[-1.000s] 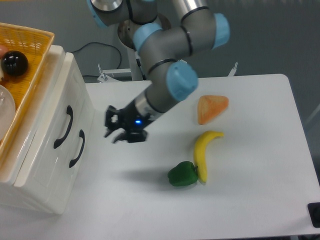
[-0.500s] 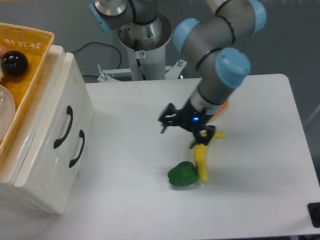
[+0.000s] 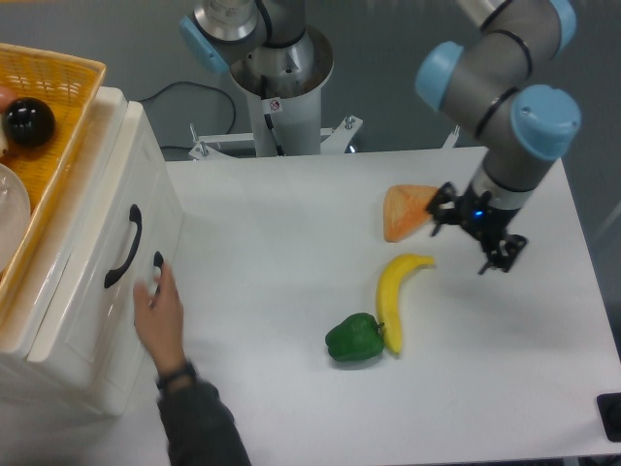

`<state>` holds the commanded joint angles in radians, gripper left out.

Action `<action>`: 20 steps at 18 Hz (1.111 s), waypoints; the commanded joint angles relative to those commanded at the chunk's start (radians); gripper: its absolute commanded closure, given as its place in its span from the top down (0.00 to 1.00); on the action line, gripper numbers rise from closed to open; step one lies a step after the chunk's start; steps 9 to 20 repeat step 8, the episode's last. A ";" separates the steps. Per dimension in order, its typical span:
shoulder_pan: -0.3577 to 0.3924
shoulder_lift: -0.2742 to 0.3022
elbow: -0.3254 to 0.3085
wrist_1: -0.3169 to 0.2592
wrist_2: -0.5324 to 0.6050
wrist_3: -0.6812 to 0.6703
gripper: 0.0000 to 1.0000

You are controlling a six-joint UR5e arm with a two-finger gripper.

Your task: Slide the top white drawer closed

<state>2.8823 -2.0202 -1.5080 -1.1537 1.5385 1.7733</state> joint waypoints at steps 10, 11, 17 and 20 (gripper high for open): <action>0.051 -0.041 0.037 0.014 0.017 0.060 1.00; 0.051 -0.041 0.037 0.014 0.017 0.060 1.00; 0.051 -0.041 0.037 0.014 0.017 0.060 1.00; 0.051 -0.041 0.037 0.014 0.017 0.060 1.00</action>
